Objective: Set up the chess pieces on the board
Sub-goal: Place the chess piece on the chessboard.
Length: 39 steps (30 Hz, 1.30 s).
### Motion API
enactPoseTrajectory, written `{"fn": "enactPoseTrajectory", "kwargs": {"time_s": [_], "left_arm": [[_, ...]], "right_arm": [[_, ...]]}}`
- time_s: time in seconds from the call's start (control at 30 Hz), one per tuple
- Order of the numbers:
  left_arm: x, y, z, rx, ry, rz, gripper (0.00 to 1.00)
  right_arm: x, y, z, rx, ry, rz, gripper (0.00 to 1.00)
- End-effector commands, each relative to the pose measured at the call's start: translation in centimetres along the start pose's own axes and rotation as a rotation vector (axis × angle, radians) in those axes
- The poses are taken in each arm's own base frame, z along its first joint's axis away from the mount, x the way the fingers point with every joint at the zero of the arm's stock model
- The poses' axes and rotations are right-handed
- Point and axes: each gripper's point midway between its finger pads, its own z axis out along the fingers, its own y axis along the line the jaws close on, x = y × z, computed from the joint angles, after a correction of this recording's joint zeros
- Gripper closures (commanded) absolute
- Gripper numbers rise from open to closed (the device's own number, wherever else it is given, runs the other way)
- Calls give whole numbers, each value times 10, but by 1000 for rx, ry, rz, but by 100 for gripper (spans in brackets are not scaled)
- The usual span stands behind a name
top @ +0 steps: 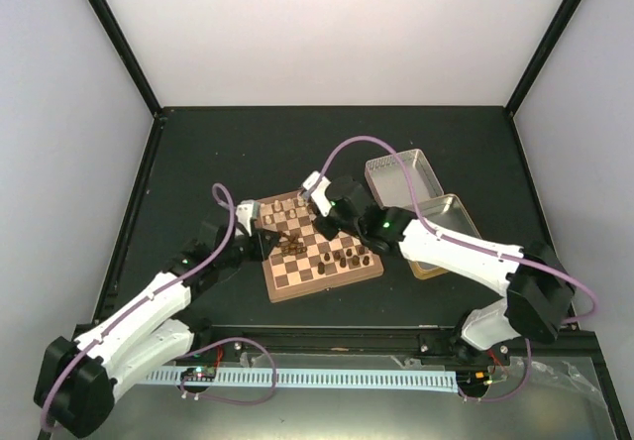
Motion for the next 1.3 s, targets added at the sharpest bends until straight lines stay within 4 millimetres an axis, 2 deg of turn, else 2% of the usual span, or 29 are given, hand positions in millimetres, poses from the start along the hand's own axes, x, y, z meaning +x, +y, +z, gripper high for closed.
{"fn": "enactPoseTrajectory", "kwargs": {"time_s": [0.0,0.13,0.3,0.5,0.73,0.83,1.27], "left_arm": [[8,-24,6,-6,5,173,98],[22,-45,20,26,29,290,97],[31,-56,41,32,68,393,96],[36,-69,61,80,99,459,95],[38,-74,77,94,126,485,94],[46,-70,87,90,160,478,94],[61,-59,97,76,217,468,91]], "right_arm": [[-8,-42,-23,181,-66,191,93],[-2,-56,-44,219,-103,307,92],[3,-52,-61,187,-132,354,92],[10,-48,-70,158,-147,377,91],[11,-47,-74,151,-149,377,91],[10,-47,-74,149,-151,376,91],[9,-47,-71,151,-142,365,91]]}}
